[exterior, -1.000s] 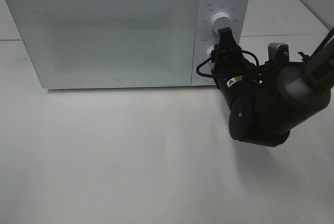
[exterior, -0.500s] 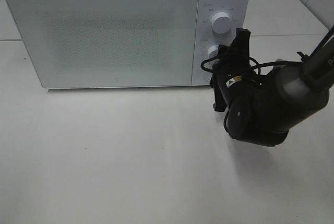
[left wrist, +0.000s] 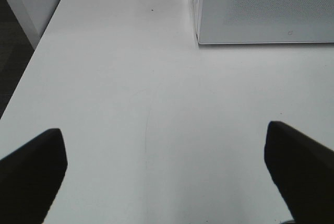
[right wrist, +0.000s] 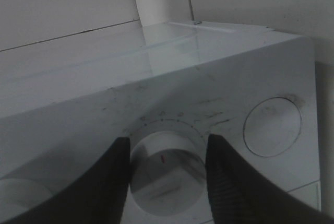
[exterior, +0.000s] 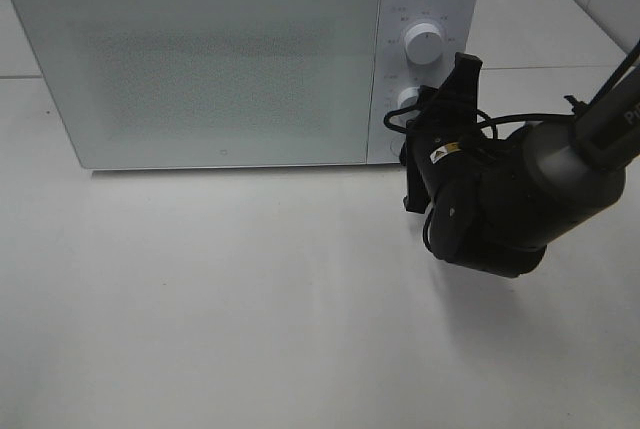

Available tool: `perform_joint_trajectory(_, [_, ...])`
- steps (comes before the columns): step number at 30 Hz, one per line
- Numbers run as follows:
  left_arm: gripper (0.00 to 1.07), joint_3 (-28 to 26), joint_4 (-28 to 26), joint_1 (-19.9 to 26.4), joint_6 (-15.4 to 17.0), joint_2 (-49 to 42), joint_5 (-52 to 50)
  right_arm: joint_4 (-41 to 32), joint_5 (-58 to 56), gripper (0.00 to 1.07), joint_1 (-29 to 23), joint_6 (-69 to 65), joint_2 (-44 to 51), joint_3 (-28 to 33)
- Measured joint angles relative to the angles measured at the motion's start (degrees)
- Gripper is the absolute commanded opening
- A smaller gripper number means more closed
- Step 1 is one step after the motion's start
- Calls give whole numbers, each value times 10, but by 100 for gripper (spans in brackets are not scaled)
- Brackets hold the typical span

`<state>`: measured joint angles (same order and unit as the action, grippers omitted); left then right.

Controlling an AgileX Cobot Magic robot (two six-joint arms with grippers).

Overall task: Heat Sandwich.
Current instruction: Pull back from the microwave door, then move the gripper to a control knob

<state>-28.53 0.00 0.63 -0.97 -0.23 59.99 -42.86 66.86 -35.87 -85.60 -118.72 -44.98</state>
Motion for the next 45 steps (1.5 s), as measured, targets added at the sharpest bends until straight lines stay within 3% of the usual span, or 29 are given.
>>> perform_joint_trajectory(8, [98, 0, 0, 0, 0, 0, 0, -1, 0, 6, 0, 3, 0, 0])
perform_joint_trajectory(13, [98, 0, 0, 0, 0, 0, 0, -2, 0, 16, 0, 5, 0, -1])
perform_joint_trajectory(16, [98, 0, 0, 0, 0, 0, 0, -3, -1, 35, 0, 6, 0, -2])
perform_joint_trajectory(18, [98, 0, 0, 0, 0, 0, 0, -3, -1, 41, 0, 7, 0, -2])
perform_joint_trajectory(21, [98, 0, 0, 0, 0, 0, 0, 4, -1, 68, 0, 22, 0, -6])
perform_joint_trajectory(22, [98, 0, 0, 0, 0, 0, 0, 4, -1, 68, 0, 22, 0, -6])
perform_joint_trajectory(25, [98, 0, 0, 0, 0, 0, 0, 9, 5, 86, -5, 43, 0, -6])
perform_joint_trajectory(37, [98, 0, 0, 0, 0, 0, 0, 15, 10, 79, -6, 61, 1, -2])
perform_joint_trajectory(45, [98, 0, 0, 0, 0, 0, 0, 62, 20, 76, -4, 76, 28, 44])
